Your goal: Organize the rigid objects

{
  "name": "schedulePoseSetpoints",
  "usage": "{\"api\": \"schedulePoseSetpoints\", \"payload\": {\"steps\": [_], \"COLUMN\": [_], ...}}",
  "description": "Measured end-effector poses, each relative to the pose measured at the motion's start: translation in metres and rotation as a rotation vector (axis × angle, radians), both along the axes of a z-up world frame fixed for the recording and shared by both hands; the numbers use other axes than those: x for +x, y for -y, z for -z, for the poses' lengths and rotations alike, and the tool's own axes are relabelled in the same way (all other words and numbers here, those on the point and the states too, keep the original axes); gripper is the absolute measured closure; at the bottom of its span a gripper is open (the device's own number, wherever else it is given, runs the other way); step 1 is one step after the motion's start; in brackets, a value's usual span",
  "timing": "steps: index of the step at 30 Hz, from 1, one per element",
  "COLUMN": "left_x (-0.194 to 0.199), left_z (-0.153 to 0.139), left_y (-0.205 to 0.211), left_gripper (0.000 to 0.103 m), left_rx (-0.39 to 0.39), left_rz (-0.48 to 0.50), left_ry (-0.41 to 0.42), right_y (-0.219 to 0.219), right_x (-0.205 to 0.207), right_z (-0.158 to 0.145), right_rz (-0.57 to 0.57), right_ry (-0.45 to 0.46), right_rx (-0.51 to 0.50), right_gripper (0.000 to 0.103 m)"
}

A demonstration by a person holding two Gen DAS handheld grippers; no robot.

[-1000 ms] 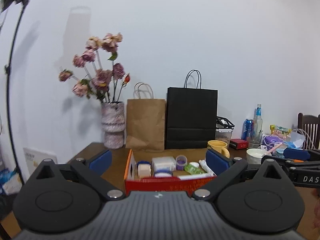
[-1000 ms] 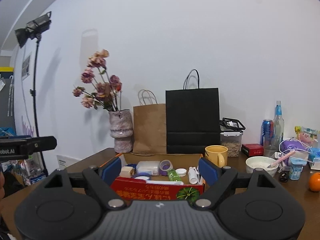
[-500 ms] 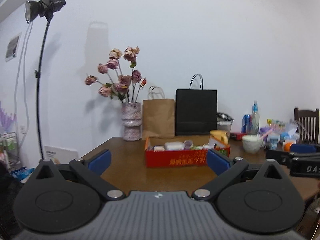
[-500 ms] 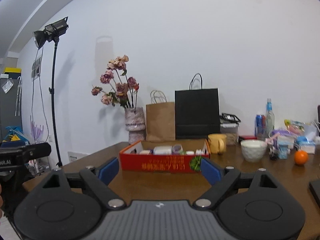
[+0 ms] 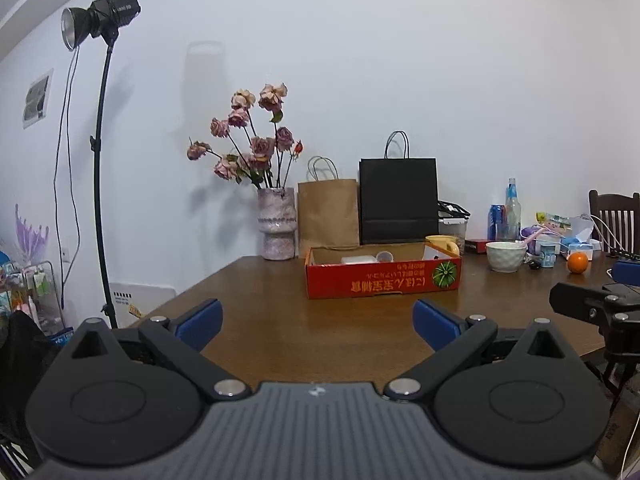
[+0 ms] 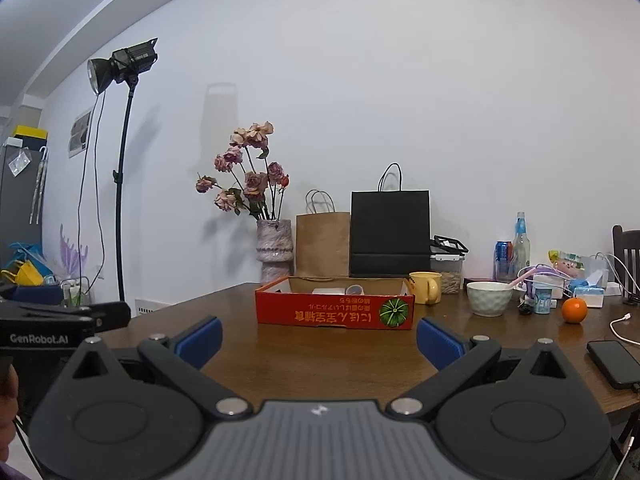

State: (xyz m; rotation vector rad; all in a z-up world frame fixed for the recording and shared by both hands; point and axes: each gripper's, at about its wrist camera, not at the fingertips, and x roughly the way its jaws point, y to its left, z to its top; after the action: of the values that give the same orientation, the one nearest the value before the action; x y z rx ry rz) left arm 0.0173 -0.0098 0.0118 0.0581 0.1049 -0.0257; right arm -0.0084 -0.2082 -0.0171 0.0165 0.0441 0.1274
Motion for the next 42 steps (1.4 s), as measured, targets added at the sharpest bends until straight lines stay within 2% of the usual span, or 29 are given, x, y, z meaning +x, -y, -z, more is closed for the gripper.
{"api": "schedulePoseSetpoints", "payload": {"steps": [42], "left_x": [0.0038], "left_z": [-0.0021], "left_y": [0.0008], "left_gripper": [0.000], "left_rx": [0.004], "left_rz": [0.033], "left_ry": [-0.013], "right_y": [-0.0020], "right_x": [0.0074], "right_z": [0.0012], "right_rz": [-0.007], "right_ry": [-0.027], "right_rx": [0.002], "right_gripper": [0.000]}}
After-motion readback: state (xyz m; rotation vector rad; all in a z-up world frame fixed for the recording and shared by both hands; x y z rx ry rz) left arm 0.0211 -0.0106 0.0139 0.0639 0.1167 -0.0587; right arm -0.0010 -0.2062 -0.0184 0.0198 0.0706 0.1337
